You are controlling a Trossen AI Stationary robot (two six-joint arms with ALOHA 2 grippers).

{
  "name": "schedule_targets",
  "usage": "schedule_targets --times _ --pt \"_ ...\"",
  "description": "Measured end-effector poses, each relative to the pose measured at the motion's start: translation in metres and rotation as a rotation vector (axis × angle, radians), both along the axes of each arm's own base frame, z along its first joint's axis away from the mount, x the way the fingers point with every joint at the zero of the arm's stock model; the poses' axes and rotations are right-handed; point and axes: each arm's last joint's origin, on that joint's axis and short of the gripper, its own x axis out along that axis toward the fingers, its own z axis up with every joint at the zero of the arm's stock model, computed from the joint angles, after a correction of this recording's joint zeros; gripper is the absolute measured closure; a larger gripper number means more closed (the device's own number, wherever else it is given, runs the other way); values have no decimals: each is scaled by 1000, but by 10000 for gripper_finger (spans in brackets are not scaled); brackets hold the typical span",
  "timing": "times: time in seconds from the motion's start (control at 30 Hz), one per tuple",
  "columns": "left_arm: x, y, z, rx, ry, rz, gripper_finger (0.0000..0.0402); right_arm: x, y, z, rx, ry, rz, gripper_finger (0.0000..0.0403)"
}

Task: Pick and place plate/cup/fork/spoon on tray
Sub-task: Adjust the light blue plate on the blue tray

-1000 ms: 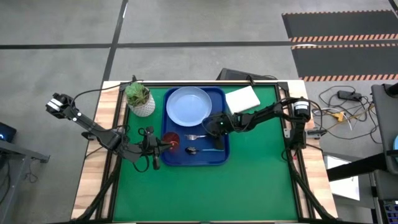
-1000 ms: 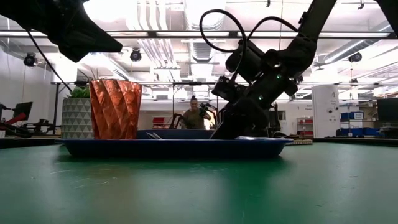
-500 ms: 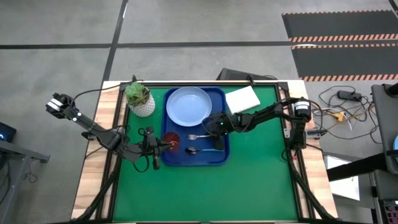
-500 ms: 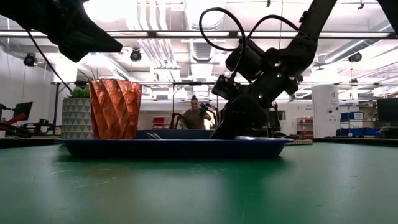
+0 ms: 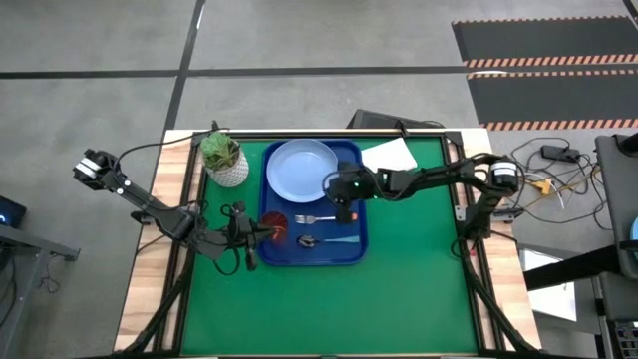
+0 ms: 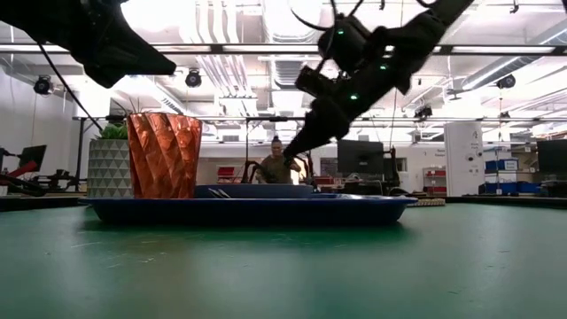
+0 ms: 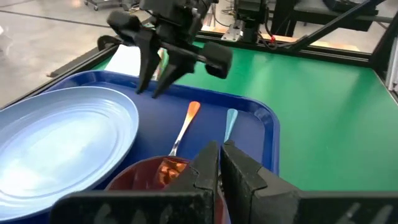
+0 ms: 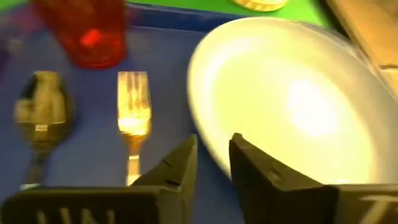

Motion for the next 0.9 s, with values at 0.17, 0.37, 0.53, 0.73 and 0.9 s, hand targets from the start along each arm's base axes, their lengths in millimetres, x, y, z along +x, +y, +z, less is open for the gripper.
schedule_targets --times 0.17,0.37,0.53,0.73,0.9 --pt "0 1 0 11 -4 22 402 23 -25 1 -54 47 -17 368" --pt "0 1 0 10 -4 22 402 47 -61 -16 -54 219 -31 394" --pt "0 1 0 10 -4 22 402 51 -80 -26 -12 371 -47 394" --pt "0 1 0 10 -4 22 402 44 -80 -21 -1 475 -26 394" --pt "0 1 0 8 -5 22 402 37 -77 0 -5 469 -28 394"
